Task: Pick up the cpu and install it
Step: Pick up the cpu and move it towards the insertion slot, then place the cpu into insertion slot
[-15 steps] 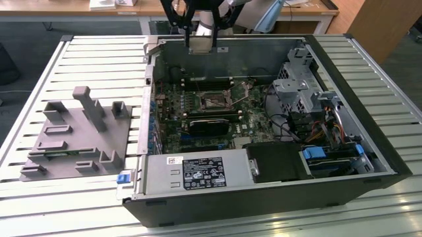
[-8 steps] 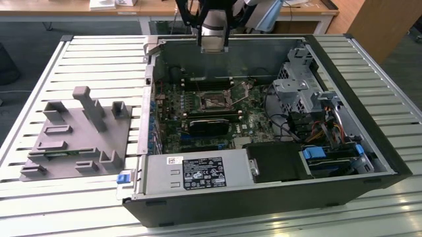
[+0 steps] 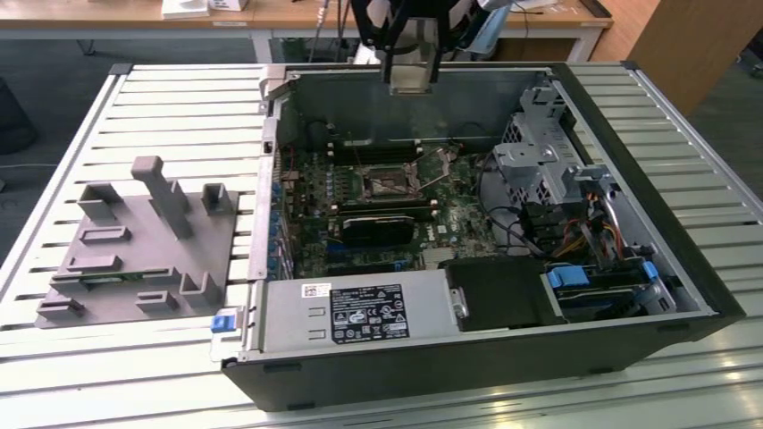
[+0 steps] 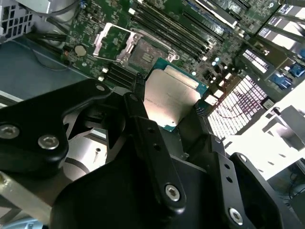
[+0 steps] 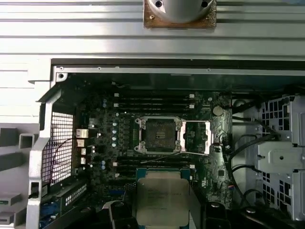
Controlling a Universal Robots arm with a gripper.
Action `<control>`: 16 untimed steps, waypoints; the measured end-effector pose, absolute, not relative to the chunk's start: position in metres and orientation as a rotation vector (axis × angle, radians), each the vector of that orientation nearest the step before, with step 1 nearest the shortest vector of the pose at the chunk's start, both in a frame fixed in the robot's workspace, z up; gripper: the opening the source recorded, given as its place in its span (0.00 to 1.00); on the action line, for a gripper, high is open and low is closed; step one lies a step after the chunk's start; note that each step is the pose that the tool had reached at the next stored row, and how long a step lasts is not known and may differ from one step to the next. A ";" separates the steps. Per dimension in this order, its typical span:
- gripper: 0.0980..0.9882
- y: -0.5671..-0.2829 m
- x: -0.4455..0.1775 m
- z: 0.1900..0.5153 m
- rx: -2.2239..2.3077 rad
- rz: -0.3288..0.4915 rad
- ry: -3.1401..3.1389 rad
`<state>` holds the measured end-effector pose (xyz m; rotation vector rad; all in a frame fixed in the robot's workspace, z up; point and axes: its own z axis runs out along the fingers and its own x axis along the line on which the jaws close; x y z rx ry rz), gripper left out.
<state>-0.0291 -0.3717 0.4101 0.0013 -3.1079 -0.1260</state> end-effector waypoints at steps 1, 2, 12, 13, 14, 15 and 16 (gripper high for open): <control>0.49 -0.372 -0.026 0.410 0.001 -0.126 -3.108; 0.49 -0.372 -0.025 0.410 0.001 -0.126 -3.108; 0.49 -0.372 -0.021 0.410 -0.055 -0.119 -3.109; 0.49 -0.372 -0.021 0.410 -0.083 -0.119 -3.109; 0.49 -0.372 -0.021 0.410 -0.111 -0.120 -3.109; 0.49 -0.372 -0.021 0.410 -0.137 -0.120 -3.109; 0.49 -0.372 -0.021 0.410 -0.166 -0.120 -3.108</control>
